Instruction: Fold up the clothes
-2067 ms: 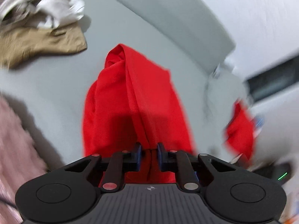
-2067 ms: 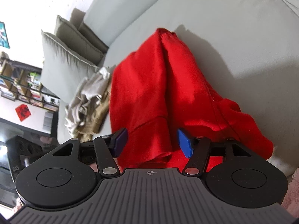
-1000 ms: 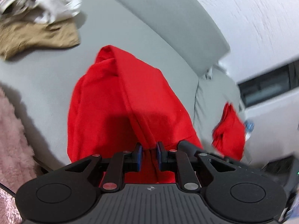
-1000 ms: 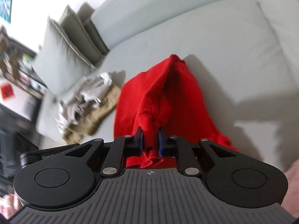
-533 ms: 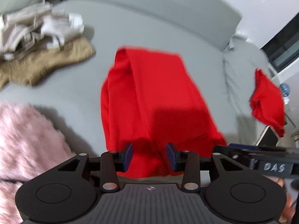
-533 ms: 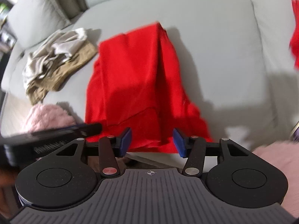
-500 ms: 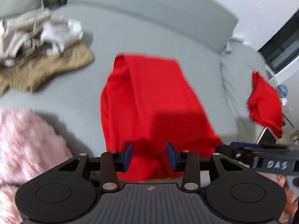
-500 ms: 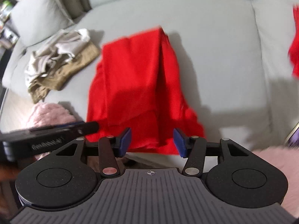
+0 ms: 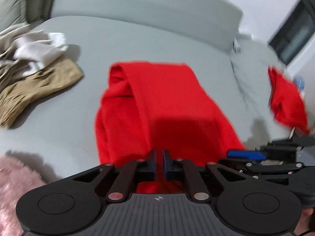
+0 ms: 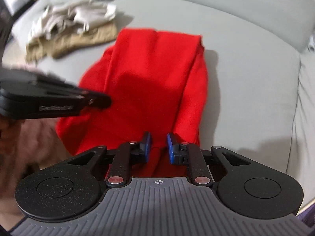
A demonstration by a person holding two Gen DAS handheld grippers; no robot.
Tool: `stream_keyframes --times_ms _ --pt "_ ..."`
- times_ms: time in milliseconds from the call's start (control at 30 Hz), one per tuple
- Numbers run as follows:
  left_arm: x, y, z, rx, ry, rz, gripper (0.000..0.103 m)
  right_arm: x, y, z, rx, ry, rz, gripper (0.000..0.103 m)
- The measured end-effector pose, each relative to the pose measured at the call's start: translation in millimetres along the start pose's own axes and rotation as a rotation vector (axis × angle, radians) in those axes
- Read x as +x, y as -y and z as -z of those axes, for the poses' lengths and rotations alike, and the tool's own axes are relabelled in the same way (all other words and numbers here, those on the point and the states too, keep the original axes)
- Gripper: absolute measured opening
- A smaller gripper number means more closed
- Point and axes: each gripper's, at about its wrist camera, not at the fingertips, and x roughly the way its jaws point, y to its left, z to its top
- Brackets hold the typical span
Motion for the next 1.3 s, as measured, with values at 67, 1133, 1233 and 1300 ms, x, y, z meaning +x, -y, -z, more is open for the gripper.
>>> stream_keyframes --times_ms 67,1133,1233,1300 --pt "-1.4 -9.9 -11.4 -0.028 0.028 -0.024 0.009 -13.3 3.9 -10.8 -0.001 0.055 -0.015 0.027" --pt "11.8 -97.5 -73.1 -0.396 0.180 -0.075 0.023 40.9 2.3 -14.2 0.025 -0.007 -0.051 0.030" --pt "-4.7 -57.4 -66.0 -0.175 0.188 -0.001 0.023 21.9 5.5 -29.4 0.017 0.056 -0.064 0.030" --pt "-12.7 -25.9 -57.4 -0.017 0.193 0.048 0.023 12.7 8.9 -43.6 -0.015 0.130 -0.005 0.030"
